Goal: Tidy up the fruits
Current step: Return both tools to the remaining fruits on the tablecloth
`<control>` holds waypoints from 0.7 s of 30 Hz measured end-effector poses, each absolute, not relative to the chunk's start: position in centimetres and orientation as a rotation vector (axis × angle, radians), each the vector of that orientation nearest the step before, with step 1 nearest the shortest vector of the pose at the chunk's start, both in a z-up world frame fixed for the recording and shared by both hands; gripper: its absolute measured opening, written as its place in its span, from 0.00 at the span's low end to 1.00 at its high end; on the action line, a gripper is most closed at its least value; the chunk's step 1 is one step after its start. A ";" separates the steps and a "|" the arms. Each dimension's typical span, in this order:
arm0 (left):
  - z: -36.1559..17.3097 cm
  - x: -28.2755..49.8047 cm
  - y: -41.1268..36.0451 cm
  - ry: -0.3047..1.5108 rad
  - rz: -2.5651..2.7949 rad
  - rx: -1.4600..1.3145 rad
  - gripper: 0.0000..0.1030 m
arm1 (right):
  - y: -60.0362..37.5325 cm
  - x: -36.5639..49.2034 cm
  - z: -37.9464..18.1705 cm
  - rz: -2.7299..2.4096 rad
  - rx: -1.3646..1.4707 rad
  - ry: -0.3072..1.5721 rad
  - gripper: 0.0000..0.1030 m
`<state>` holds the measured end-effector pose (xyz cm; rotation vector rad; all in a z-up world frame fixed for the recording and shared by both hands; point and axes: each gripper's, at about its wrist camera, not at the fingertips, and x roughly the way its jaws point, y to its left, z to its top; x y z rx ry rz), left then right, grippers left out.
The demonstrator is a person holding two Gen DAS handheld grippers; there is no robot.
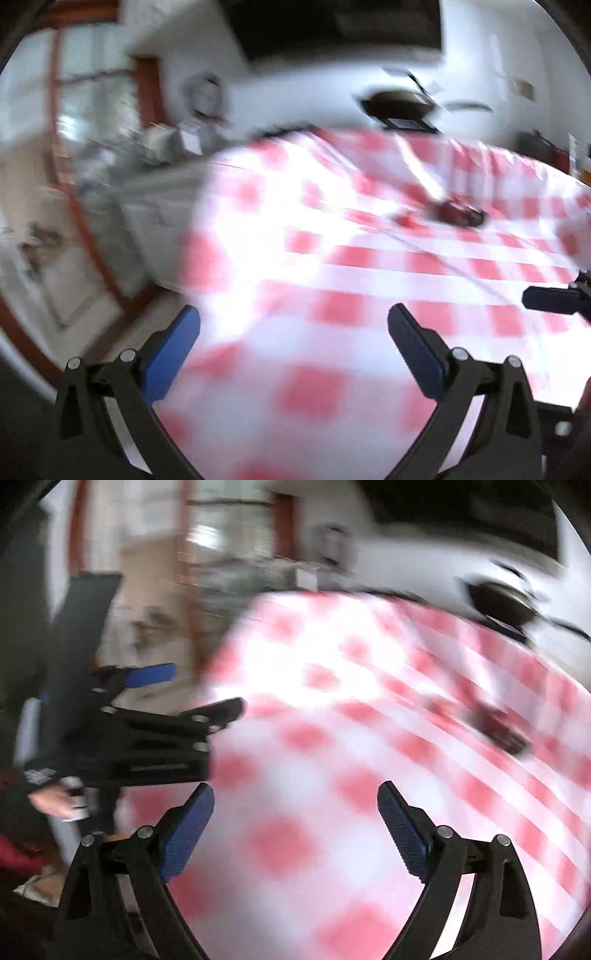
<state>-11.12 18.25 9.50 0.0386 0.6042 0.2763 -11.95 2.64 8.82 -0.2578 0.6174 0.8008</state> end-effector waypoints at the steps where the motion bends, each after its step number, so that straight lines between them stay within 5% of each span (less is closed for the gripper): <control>1: 8.9 -8.6 16.9 0.638 0.243 0.033 0.99 | 1.0 -9.9 8.4 0.733 -0.239 0.630 0.85; 10: 1.7 12.6 9.8 0.824 0.113 -0.181 0.99 | -13.0 8.2 1.6 0.393 0.073 0.860 0.85; 21: 1.0 16.8 13.1 0.802 0.062 -0.428 0.99 | -16.6 18.5 -0.3 0.265 0.158 0.882 0.82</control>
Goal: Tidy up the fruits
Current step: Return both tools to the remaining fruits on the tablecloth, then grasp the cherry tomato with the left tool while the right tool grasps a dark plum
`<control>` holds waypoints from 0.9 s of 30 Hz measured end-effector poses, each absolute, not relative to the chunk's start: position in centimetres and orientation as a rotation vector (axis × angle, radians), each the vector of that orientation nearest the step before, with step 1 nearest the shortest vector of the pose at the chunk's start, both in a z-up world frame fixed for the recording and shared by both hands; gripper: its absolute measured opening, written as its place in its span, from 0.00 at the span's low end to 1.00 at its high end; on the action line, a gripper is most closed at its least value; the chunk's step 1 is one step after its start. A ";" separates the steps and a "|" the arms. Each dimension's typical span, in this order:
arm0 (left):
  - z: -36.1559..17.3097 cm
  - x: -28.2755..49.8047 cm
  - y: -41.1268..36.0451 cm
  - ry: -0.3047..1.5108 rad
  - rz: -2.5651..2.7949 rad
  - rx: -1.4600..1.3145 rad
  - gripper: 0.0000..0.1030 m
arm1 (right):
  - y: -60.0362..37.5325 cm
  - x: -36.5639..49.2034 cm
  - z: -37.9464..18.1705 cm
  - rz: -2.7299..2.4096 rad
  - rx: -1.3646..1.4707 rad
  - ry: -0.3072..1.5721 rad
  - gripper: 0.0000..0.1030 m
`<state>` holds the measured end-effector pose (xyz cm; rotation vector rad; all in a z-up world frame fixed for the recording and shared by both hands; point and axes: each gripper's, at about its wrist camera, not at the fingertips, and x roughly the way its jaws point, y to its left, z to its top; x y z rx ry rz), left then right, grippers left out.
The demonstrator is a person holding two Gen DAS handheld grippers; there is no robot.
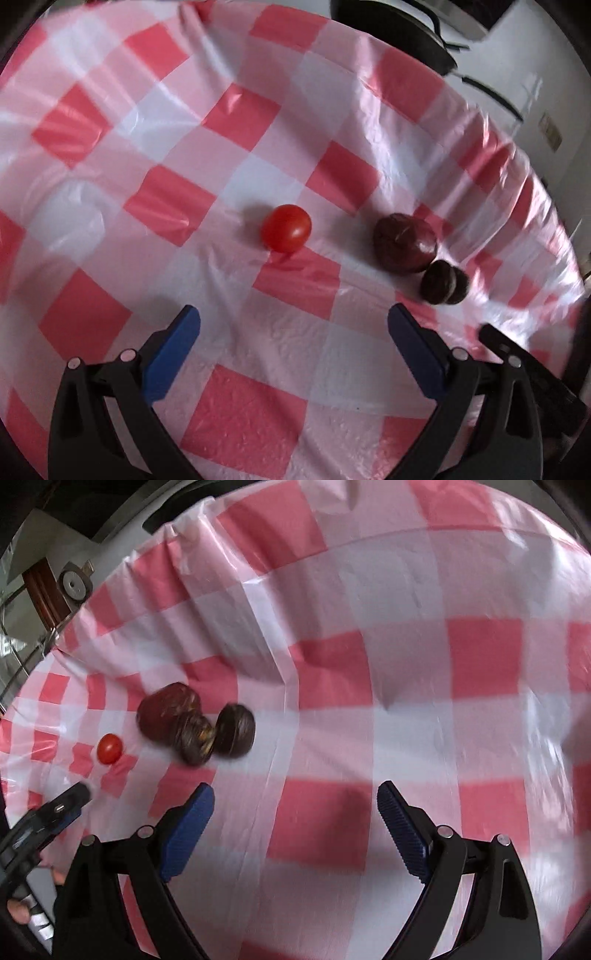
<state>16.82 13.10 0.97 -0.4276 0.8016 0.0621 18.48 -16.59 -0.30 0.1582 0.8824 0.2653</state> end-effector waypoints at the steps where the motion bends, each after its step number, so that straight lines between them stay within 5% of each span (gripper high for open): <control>1: 0.9 16.8 13.4 0.799 0.038 -0.447 0.99 | -16.2 18.7 -0.1 0.270 0.149 0.890 0.78; 10: 0.8 16.4 14.1 0.773 -0.024 -0.525 0.99 | -11.9 22.3 0.0 0.331 0.026 0.901 0.64; 12: 1.1 16.1 14.1 0.773 -0.035 -0.518 0.99 | -11.2 23.0 0.0 0.317 0.009 0.898 0.56; 14: 1.2 15.9 14.3 0.767 -0.042 -0.521 0.99 | -10.9 23.2 0.0 0.315 0.008 0.895 0.31; 27: 1.1 15.6 14.9 0.766 -0.050 -0.552 0.99 | -21.0 17.4 0.3 0.031 0.487 0.717 0.32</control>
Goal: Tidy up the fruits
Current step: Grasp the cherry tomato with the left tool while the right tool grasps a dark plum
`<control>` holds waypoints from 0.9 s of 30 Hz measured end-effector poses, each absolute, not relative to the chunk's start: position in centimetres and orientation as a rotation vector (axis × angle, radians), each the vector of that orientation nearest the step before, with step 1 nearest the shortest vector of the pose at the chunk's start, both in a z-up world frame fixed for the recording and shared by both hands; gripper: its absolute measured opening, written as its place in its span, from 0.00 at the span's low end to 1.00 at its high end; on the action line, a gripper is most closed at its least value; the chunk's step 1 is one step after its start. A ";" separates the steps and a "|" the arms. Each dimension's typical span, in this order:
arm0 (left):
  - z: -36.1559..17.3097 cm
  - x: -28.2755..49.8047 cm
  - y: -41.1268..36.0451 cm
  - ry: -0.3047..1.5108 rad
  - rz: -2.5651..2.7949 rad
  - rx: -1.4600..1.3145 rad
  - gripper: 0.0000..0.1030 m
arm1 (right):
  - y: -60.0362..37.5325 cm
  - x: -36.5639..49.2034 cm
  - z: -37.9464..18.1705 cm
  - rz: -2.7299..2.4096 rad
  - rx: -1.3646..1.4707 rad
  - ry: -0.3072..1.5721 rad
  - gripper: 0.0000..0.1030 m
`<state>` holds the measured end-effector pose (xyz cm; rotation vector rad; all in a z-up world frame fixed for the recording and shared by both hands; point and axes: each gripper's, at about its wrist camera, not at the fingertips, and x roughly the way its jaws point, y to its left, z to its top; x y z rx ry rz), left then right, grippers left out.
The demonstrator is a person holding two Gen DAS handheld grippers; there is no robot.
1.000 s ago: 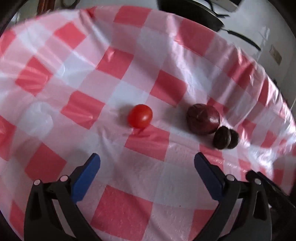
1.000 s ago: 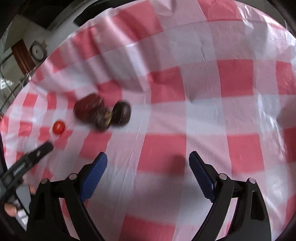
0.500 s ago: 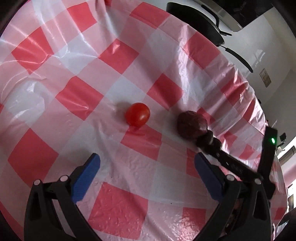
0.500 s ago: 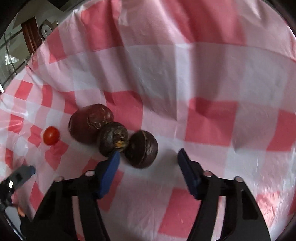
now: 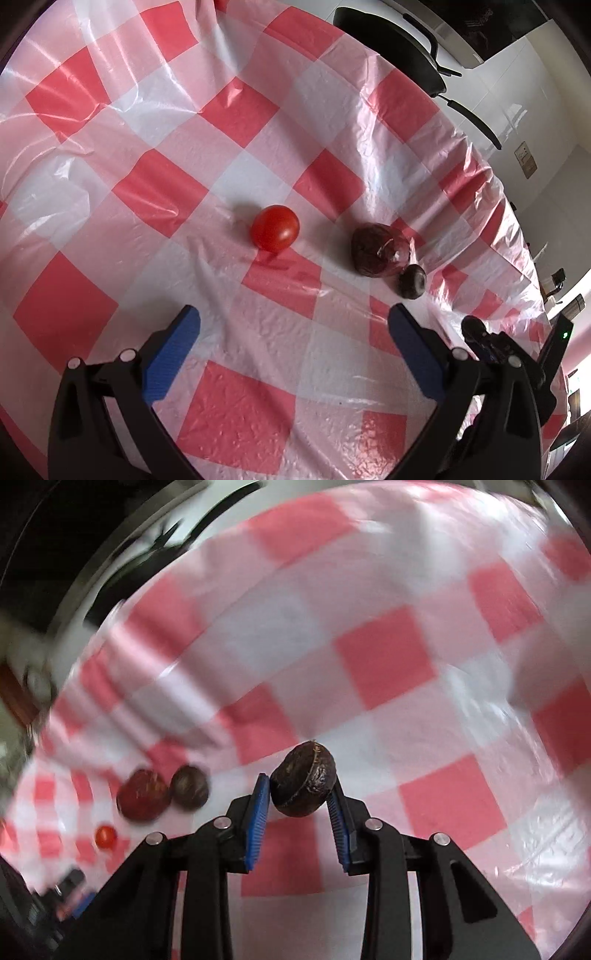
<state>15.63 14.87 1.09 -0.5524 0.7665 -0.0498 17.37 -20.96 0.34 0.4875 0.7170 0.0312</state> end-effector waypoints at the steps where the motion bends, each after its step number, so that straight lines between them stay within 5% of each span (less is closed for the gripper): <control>1: 1.1 15.6 14.9 0.767 -0.051 -0.554 0.99 | -20.8 17.6 0.2 0.035 0.498 0.712 0.31; 10: 1.3 16.5 14.1 0.801 -0.007 -0.495 0.99 | -20.7 17.7 0.4 0.091 0.529 0.687 0.32; 15: 2.8 19.5 13.0 0.805 0.106 -0.223 0.99 | -20.8 17.5 0.7 0.102 0.528 0.687 0.32; 21: 1.6 24.4 12.8 0.878 0.107 -0.187 0.75 | -20.7 17.5 0.8 0.106 0.522 0.692 0.32; 24: 1.2 25.8 12.1 0.909 0.136 -0.109 0.57 | -20.5 17.6 0.8 0.110 0.520 0.695 0.32; 26: 1.2 25.4 11.5 0.911 0.156 -0.031 0.33 | -20.5 17.7 0.8 0.112 0.519 0.696 0.32; 27: 1.4 25.0 11.5 0.913 0.144 -0.047 0.33 | -20.5 17.7 0.8 0.113 0.520 0.696 0.32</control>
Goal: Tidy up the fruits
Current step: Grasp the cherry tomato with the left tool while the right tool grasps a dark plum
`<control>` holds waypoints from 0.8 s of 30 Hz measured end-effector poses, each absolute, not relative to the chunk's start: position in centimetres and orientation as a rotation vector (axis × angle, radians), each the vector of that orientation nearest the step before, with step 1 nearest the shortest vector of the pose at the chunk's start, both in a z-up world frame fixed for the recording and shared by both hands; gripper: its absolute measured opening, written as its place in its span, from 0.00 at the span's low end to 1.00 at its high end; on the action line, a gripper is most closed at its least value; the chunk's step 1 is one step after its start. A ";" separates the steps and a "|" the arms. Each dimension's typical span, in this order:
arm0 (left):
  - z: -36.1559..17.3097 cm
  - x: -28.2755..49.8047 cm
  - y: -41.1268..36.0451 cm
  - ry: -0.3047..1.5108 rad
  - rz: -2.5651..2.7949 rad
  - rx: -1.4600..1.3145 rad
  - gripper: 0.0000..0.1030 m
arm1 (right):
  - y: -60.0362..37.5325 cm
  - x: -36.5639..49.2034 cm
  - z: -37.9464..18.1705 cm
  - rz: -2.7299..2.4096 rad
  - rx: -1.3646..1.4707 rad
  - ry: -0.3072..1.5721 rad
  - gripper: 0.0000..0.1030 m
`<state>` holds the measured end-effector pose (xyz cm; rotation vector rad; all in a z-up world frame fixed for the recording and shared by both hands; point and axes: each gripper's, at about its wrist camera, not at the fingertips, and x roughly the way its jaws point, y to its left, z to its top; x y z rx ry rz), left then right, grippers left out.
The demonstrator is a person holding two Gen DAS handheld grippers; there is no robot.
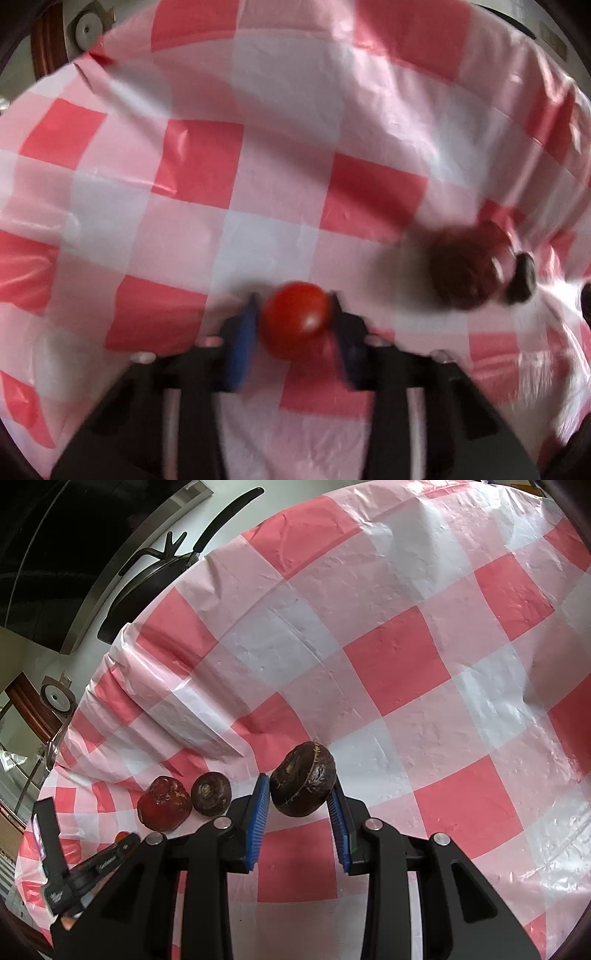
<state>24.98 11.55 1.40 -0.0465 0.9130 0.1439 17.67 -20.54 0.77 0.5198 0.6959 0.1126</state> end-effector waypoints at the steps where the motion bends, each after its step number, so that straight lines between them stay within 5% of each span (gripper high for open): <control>1: 1.8 24.1 11.9 0.909 0.108 -0.101 0.33 | -20.5 17.7 0.8 0.114 0.520 0.696 0.32; 11: 4.1 11.6 9.8 0.709 0.043 -0.233 0.34 | -20.5 17.6 0.8 0.116 0.526 0.687 0.32; 24: 4.4 10.4 10.9 0.610 0.070 -0.252 0.34 | -20.6 17.5 0.7 0.111 0.538 0.677 0.32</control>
